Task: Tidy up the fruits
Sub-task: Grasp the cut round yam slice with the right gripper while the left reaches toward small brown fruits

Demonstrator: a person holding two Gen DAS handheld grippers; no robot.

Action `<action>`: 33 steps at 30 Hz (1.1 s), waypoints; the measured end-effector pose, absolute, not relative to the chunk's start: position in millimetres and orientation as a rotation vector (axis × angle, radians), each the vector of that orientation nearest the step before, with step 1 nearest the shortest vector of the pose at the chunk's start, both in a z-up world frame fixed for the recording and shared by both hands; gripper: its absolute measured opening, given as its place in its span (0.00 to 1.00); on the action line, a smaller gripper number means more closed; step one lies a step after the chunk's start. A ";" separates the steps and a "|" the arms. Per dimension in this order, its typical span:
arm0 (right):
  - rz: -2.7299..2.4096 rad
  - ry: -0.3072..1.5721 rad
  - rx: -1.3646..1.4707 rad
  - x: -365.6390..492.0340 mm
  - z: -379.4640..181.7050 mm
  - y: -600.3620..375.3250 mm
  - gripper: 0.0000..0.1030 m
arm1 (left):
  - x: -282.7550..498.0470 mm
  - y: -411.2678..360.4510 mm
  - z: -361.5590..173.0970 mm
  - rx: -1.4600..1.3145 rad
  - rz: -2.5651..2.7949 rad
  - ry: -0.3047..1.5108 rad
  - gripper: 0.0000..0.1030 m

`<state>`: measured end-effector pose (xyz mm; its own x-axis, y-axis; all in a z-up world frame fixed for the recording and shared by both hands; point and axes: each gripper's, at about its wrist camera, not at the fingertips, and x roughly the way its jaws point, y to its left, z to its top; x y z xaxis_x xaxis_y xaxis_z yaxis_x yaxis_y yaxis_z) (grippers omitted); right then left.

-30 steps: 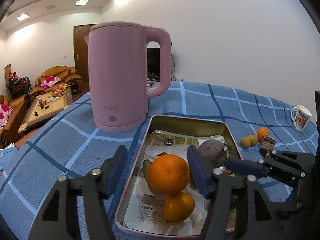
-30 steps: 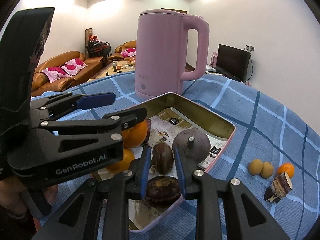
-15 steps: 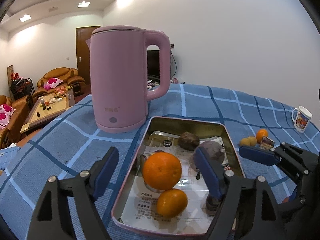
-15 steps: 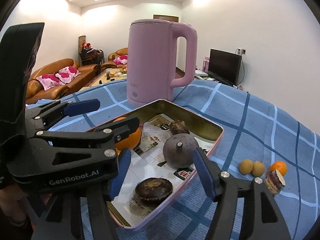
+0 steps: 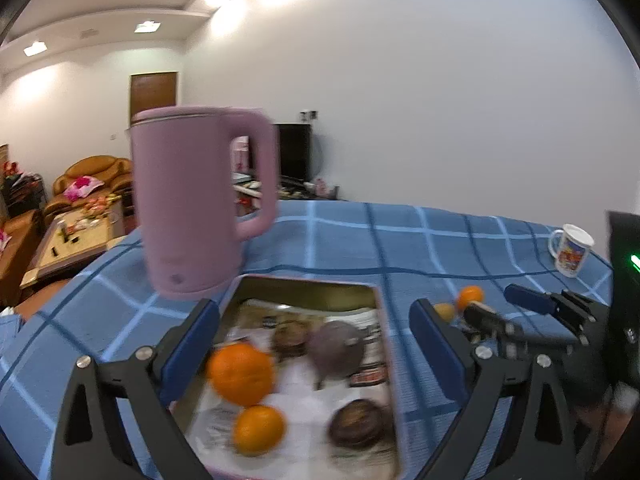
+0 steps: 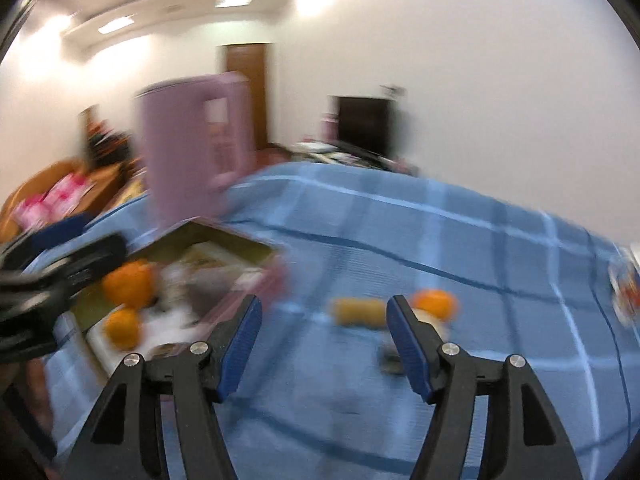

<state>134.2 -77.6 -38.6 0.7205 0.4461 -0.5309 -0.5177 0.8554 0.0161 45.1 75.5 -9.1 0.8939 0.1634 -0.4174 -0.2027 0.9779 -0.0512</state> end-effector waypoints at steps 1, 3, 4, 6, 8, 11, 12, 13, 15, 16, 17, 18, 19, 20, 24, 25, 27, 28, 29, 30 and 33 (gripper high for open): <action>0.483 0.572 -0.099 145.0 -39.7 -92.1 0.64 | 49.1 67.3 -8.6 -0.086 0.171 0.426 0.95; 0.430 0.610 -0.050 159.2 -44.1 -109.7 0.64 | 56.2 54.8 -7.6 -0.068 0.143 0.432 0.95; 0.424 0.640 -0.033 166.7 -47.8 -115.1 0.64 | 60.3 47.4 -7.1 -0.061 0.124 0.431 0.95; 0.440 0.678 -0.017 175.1 -52.6 -117.2 0.64 | 67.0 36.5 -7.0 -0.051 0.101 0.437 0.95; 0.456 0.719 -0.013 182.4 -57.7 -112.9 0.64 | 73.0 27.2 -6.6 -0.041 0.082 0.443 0.95; 0.462 0.777 -0.003 195.2 -67.4 -107.5 0.64 | 80.3 18.0 -7.1 -0.020 0.072 0.449 0.95; 0.463 0.793 0.008 198.3 -71.6 -107.9 0.64 | 82.4 16.4 -7.9 -0.014 0.073 0.454 0.95; 0.468 0.814 0.026 201.8 -76.8 -109.5 0.64 | 85.1 15.2 -9.4 -0.009 0.074 0.461 0.95; 0.489 0.850 0.056 207.5 -83.3 -110.9 0.64 | 90.5 14.0 -12.3 -0.009 0.074 0.477 0.95; 0.486 0.864 0.070 210.1 -85.5 -112.9 0.53 | 93.2 13.0 -14.1 -0.011 0.071 0.488 0.95; 0.491 0.869 0.081 211.9 -86.5 -115.6 0.40 | 95.9 12.2 -15.7 -0.015 0.069 0.498 0.95; 0.507 0.870 0.089 212.2 -86.8 -117.3 0.40 | 97.6 11.2 -16.7 -0.017 0.067 0.504 0.95; 0.509 0.868 0.090 211.4 -87.0 -119.8 0.40 | 100.3 8.8 -18.4 -0.017 0.060 0.512 0.94; 0.511 0.857 0.094 209.1 -86.0 -124.1 0.40 | 102.4 6.1 -19.5 -0.012 0.057 0.518 0.94; 0.458 0.781 0.103 202.1 -76.7 -146.9 0.40 | 123.1 -15.4 -29.3 0.026 0.016 0.567 0.83; 0.438 0.765 0.098 202.1 -74.6 -151.5 0.40 | 129.6 -20.2 -32.9 0.036 0.008 0.588 0.76; 0.410 0.736 0.093 200.7 -70.6 -161.7 0.40 | 147.3 -30.4 -41.1 0.045 -0.008 0.642 0.70; 0.398 0.726 0.095 200.8 -69.4 -167.8 0.40 | 153.5 -33.5 -44.9 0.050 -0.011 0.659 0.69; 0.392 0.721 0.103 201.4 -69.0 -173.6 0.40 | 160.3 -36.2 -48.7 0.057 -0.006 0.677 0.67; 0.392 0.718 0.112 202.5 -68.5 -177.3 0.40 | 166.5 -37.7 -52.5 0.060 0.003 0.696 0.67; 0.401 0.713 0.141 204.1 -68.1 -186.2 0.40 | 181.7 -37.5 -59.0 0.041 0.001 0.743 0.54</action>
<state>204.1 -186.2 -68.1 0.6839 0.4039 -0.6076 -0.3092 0.9147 0.2601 181.7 -37.5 -59.0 0.7363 0.0156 -0.6765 0.0135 0.9992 0.0378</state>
